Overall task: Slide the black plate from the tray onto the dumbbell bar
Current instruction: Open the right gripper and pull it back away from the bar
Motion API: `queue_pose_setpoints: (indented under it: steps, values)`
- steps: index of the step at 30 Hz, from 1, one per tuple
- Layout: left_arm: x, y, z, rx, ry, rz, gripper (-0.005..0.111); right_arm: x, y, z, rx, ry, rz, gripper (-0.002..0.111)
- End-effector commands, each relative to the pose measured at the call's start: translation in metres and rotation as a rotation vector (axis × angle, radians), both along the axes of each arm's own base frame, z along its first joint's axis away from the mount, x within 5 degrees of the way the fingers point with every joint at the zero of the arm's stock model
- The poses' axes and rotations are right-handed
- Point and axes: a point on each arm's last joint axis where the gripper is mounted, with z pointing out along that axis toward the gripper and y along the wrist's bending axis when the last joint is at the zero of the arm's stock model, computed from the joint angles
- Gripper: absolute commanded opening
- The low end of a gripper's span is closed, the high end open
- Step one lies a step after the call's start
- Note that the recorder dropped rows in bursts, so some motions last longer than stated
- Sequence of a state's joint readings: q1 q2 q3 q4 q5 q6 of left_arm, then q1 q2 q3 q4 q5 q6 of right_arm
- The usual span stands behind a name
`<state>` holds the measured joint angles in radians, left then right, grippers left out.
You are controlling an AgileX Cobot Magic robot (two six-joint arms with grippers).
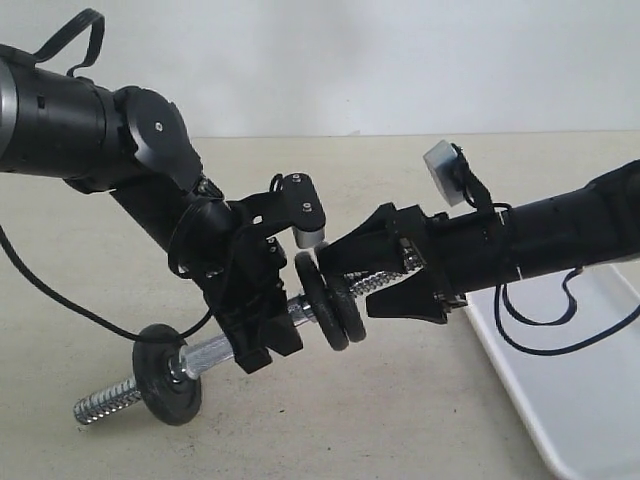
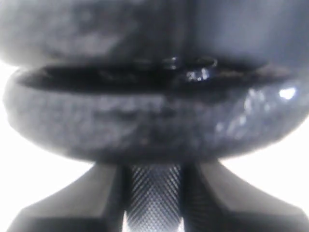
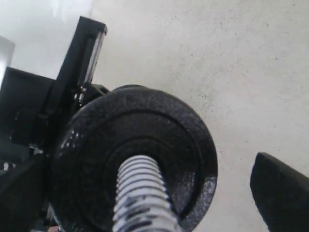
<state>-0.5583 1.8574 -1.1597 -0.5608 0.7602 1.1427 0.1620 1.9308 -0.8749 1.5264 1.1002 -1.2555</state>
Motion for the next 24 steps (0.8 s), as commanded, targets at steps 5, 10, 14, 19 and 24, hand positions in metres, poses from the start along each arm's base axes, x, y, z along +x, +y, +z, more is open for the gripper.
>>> queue_pose_setpoints:
  steps: [5, 10, 14, 19, 24]
  values:
    - [-0.001, -0.009, 0.030, -0.103, -0.059, 0.001, 0.004, 0.016, -0.078, 0.021, 0.058, -0.021, -0.174, 0.105]
    - [0.006, -0.011, 0.007, -0.071, -0.036, 0.017, 0.004, 0.015, -0.079, 0.029, 0.081, -0.041, -0.178, 0.105]
    - [0.010, -0.013, -0.013, -0.045, -0.013, 0.032, 0.004, 0.015, -0.079, 0.036, 0.089, -0.071, -0.186, 0.105]
    - [0.017, -0.014, -0.025, -0.035, -0.038, 0.061, 0.004, 0.012, -0.079, 0.049, 0.085, -0.117, -0.179, 0.105]
    - [0.020, -0.015, -0.027, -0.038, -0.061, 0.080, 0.004, 0.010, -0.078, 0.062, 0.086, -0.164, -0.179, 0.105]
